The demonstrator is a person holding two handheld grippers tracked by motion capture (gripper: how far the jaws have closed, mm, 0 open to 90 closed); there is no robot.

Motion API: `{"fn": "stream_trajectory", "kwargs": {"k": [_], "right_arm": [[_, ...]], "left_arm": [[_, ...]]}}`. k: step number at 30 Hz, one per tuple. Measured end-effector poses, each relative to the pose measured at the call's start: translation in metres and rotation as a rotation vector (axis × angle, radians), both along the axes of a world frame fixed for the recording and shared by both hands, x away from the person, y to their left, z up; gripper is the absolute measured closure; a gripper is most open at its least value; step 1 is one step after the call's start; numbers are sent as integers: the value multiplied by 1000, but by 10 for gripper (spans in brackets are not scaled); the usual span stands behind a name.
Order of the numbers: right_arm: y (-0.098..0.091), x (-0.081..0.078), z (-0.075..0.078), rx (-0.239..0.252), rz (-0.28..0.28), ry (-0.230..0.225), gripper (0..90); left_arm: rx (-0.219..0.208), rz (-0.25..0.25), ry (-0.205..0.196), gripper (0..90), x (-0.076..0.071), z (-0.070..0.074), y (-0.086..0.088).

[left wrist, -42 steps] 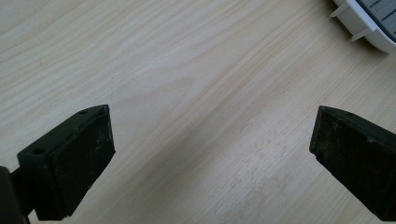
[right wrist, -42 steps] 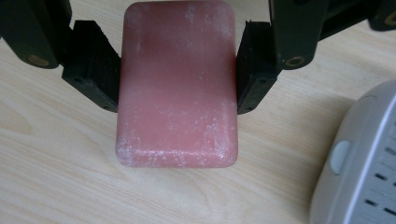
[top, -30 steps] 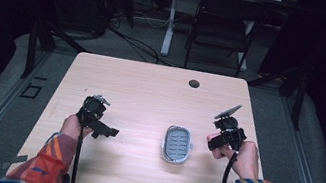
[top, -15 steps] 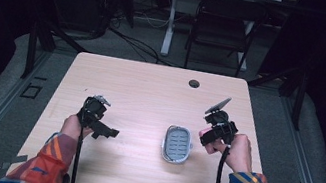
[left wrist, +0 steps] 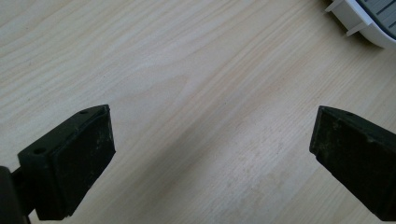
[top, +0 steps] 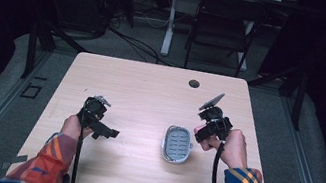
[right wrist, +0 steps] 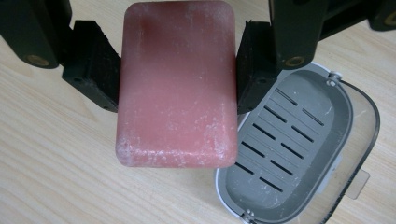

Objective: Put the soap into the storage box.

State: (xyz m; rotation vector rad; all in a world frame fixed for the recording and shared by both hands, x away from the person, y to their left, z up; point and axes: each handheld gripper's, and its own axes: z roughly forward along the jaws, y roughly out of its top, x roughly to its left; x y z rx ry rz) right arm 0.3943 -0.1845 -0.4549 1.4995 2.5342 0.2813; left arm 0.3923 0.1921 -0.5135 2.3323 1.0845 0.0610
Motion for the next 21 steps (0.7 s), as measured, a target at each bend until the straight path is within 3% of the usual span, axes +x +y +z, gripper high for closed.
{"fn": "stream_trajectory", "kwargs": {"k": [3, 21], "right_arm": [[4, 1, 0, 13, -2, -4, 373], [25, 6, 2, -17, 50, 14, 373]], "left_arm": [[1, -3, 0, 0, 0, 0, 0], [-10, -10, -1, 0, 0, 0, 0]]}}
